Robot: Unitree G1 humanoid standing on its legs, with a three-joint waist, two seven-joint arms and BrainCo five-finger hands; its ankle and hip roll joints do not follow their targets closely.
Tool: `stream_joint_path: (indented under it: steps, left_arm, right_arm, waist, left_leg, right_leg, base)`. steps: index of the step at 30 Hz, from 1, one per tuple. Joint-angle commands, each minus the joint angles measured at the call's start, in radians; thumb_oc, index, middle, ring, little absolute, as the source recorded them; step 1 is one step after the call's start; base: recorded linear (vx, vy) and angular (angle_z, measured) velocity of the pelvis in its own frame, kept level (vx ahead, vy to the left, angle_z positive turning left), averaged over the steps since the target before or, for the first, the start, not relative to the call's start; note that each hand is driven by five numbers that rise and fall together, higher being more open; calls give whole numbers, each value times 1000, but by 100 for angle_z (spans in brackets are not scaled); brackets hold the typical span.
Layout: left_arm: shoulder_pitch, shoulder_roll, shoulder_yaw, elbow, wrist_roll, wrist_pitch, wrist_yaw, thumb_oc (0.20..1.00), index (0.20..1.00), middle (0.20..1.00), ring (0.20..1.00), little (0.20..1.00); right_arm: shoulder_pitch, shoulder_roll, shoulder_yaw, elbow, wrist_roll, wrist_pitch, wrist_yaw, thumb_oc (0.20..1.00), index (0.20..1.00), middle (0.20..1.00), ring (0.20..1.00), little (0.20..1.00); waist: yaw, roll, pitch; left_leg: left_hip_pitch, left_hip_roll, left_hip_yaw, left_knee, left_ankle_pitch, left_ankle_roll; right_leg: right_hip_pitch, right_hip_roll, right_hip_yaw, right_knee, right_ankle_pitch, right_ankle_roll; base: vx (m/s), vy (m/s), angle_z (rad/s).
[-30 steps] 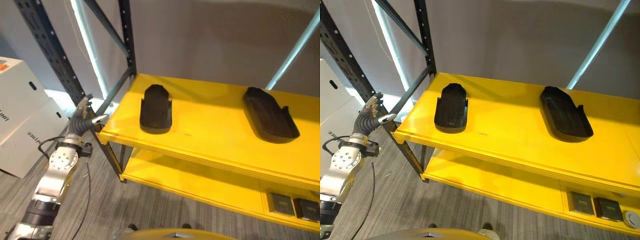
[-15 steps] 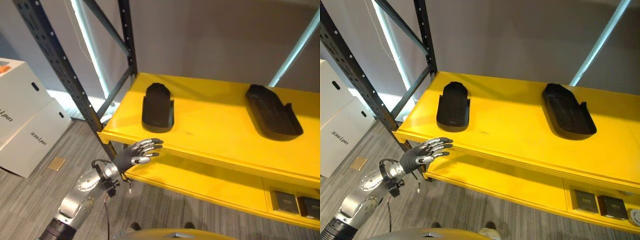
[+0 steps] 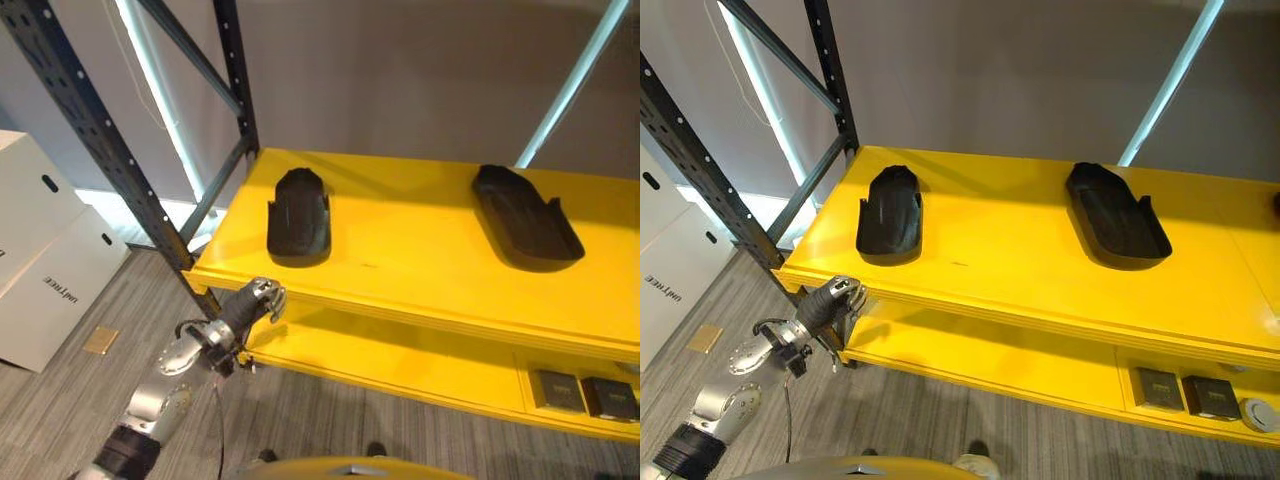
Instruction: Move parts from the plastic box to the shelf.
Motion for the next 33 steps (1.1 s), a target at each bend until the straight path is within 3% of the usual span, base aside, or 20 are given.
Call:
stream_joint_path:
  steps: [1,17,33]
  left_arm:
    - [-92,-23,13,9,-31,-94,15,200,200,200,200,200]
    - [-223,-106,9,274,32,-182,126,200,200,200,200,200]
    - [-344,-82,53,434,116,-239,210,200,200,200,200,200]
  right_arm:
    - [-44,11,39,23,18,-26,14,1000,1000,1000,1000,1000]
    - [-18,13,21,29,21,-27,37,1000,1000,1000,1000,1000]
    - [-4,-9,24,45,0,-43,59,1000,1000,1000,1000,1000]
  waist:
    - [-7,-38,0]
    - [-67,-52,-3]
    - [-100,-44,8]
  left_leg:
    - [-31,12,-6,114,-93,11]
    - [-24,22,33,142,-110,16]
    - [-16,37,52,160,-112,8]
  right_leg:
    - [-28,-9,15,18,19,37]
    - [-39,6,55,35,4,29]
    - [-31,12,68,40,-7,27]
  base:
    - [22,-11,-9]
    - [33,-11,-10]
    - [26,-10,-4]
